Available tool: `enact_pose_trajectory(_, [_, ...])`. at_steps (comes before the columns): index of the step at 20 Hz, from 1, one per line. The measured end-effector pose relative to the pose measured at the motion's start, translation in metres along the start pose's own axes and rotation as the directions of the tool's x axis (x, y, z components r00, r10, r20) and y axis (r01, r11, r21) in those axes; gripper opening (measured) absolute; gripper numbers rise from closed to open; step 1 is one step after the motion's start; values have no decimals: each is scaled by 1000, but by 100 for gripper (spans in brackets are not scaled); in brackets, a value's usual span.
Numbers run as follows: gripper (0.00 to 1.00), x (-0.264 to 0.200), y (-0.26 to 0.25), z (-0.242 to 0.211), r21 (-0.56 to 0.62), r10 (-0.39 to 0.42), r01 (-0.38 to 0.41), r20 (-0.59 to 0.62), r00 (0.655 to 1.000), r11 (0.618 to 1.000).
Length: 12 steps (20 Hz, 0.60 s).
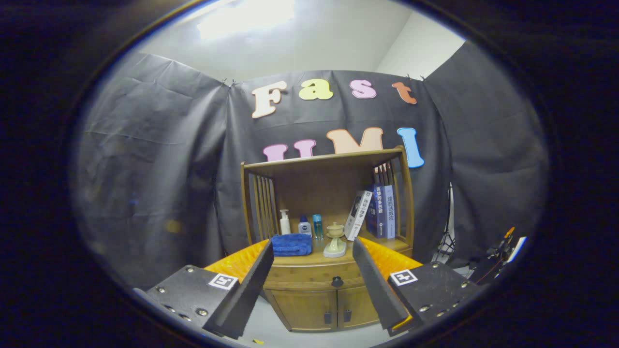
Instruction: Pull open the drawer, take out the items inside it, and place them on the countertop above the cabinet.
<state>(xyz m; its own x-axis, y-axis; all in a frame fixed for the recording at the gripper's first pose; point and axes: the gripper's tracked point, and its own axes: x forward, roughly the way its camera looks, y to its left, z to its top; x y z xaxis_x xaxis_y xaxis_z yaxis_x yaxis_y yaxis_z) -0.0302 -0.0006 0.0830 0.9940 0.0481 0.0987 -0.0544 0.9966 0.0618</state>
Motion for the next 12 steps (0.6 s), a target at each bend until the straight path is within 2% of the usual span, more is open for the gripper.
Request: enact_pose_trajectory(12, [99,3,-6,-11,-10,-3,3,-29,1000,1000])
